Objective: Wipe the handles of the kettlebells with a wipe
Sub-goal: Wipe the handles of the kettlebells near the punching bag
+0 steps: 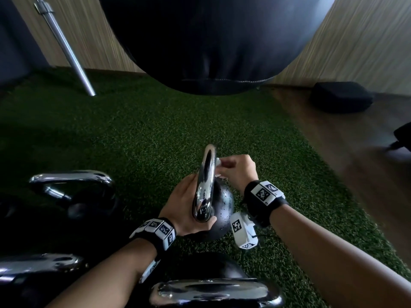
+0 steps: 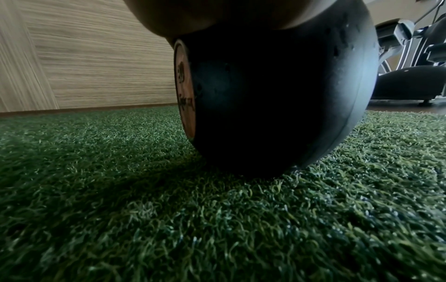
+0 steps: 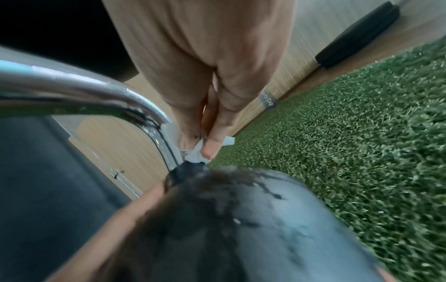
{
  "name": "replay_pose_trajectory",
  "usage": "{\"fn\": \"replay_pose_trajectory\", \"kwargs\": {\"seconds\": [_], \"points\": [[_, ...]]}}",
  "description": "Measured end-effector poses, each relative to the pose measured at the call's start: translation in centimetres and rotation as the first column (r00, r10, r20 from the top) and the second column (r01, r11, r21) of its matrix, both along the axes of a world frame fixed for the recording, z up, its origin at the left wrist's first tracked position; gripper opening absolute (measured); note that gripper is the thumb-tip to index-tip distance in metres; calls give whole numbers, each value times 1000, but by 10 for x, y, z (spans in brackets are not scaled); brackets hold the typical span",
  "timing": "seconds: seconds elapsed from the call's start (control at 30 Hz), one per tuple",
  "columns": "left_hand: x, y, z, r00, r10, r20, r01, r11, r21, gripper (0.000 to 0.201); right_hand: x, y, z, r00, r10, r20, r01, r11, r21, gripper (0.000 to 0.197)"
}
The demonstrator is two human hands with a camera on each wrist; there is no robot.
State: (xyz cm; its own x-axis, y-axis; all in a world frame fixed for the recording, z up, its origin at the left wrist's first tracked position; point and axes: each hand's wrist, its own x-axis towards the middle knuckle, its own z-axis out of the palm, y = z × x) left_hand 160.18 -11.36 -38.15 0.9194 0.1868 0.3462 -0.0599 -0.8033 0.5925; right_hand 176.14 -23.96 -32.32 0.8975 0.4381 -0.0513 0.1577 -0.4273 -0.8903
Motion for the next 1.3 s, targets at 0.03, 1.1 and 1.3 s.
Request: {"fn": "replay_pose_trajectory", "kwargs": {"seconds": [0.03, 1.1, 1.3], "points": [[0, 0, 0, 1000, 8, 0, -8, 1000, 1, 109, 2, 2, 4, 1000, -18, -4, 18, 999, 35, 25], [-2, -6, 13, 988, -76, 131, 82, 996, -36, 108, -46, -52, 70, 900, 375, 221, -397, 916, 62, 19], [-2, -6, 12, 996, -45, 77, 48, 998, -33, 106, -42, -49, 75, 920, 382, 90, -393, 901, 183, 19]]}}
